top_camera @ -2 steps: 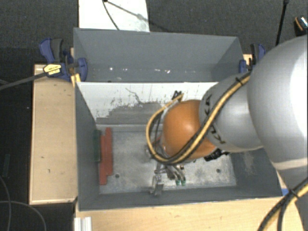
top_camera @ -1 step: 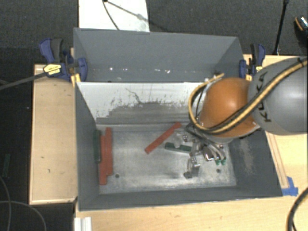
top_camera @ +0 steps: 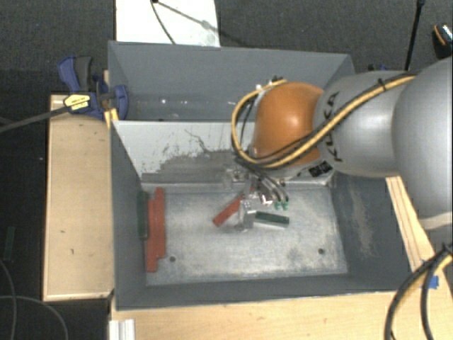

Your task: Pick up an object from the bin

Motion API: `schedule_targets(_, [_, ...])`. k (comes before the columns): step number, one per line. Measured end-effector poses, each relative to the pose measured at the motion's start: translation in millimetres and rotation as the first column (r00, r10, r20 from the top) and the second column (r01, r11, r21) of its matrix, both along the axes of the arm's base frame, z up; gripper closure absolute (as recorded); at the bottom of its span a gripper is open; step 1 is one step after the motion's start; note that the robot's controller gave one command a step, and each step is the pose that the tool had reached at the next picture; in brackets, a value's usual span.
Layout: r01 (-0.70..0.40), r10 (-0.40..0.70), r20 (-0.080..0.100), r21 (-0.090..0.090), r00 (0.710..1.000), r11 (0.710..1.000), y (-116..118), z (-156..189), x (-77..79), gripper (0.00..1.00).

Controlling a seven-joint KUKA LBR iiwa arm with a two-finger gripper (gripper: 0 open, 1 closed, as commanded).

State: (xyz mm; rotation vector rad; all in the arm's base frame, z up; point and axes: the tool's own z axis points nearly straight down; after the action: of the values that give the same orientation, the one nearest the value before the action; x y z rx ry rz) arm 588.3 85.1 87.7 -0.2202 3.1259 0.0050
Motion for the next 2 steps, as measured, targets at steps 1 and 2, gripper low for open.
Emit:
schedule_targets(1, [0.008,-0.008,-0.005,-0.002,1.000,1.000,-3.4,0.7,-2.5,1.00])
schedule_targets(2, [0.012,-0.012,-0.005,-0.002,1.000,1.000,-3.4,0.7,-2.5,0.00])
